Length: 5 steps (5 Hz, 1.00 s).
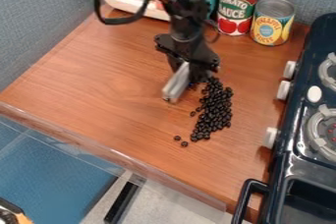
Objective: Sweep into pile
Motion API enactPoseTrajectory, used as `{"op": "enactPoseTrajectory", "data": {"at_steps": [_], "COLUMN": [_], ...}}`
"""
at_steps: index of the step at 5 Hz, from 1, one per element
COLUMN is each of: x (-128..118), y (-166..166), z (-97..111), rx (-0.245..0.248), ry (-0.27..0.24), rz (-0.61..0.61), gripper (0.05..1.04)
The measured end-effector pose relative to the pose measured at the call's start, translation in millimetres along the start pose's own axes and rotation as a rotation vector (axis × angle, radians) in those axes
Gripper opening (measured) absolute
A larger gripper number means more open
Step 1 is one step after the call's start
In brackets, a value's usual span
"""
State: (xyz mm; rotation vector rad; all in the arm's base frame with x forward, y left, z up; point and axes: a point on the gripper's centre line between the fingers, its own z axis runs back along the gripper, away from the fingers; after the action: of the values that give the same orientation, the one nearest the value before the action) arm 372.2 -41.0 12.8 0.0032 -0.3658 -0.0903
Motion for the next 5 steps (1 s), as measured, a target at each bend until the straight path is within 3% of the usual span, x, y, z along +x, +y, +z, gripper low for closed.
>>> {"op": "enactPoseTrajectory", "data": {"at_steps": [3,4,5], "x": [0.0,-4.2,-5.6], "y": [-7.6,-28.6,-27.0], "z": [1.2,4.8,6.8], "rx": [-0.008,-0.031,-0.028], "ry": [0.0,0.02,0.032], "rz": [0.013,-0.025,-0.019], "gripper": [0.372,0.372,0.372]}}
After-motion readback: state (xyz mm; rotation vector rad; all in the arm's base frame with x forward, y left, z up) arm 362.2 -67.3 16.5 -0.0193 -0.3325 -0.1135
